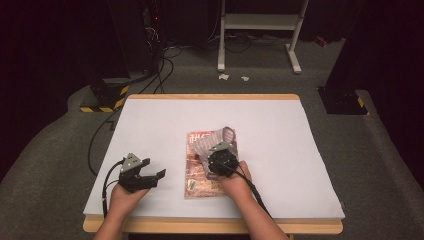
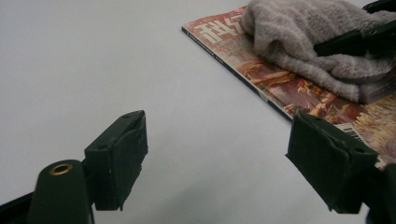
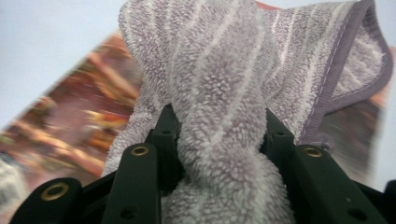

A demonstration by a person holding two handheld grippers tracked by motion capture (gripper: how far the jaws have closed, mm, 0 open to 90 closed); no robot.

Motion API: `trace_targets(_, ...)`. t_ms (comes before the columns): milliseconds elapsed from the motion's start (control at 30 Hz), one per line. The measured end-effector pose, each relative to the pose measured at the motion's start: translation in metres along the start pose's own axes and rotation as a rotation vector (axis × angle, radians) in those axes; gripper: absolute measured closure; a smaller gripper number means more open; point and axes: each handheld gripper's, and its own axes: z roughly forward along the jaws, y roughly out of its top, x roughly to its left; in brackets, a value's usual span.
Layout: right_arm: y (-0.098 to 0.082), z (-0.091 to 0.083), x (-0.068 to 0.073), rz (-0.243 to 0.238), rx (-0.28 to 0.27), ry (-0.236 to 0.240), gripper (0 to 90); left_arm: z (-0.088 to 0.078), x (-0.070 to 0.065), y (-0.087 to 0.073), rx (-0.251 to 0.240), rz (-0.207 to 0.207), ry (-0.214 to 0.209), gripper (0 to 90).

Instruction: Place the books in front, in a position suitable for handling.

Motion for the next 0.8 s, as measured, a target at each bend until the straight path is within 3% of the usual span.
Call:
trace_targets(200,0.013,0.010,0.034,-0.054,-0.013,0.051,59.7,0.000,0.000,0.000,0.003,0.003,0.000,20.3)
trace_targets(433,0.023,0.015,0.063,-0.123,-0.021,0.090,59.6,-0.004,0.004,0.000,-0.006,-0.010,0.003,20.3)
trace_targets(633,0.019,0.013,0.049,-0.097,-0.013,0.075,58.8,-0.003,0.004,-0.001,0.006,-0.004,0.003,20.2)
trace_targets(800,0.006,0.004,0.020,-0.048,-0.010,0.030,58.7,-0.004,0.005,-0.001,-0.002,-0.013,0.002,19.8)
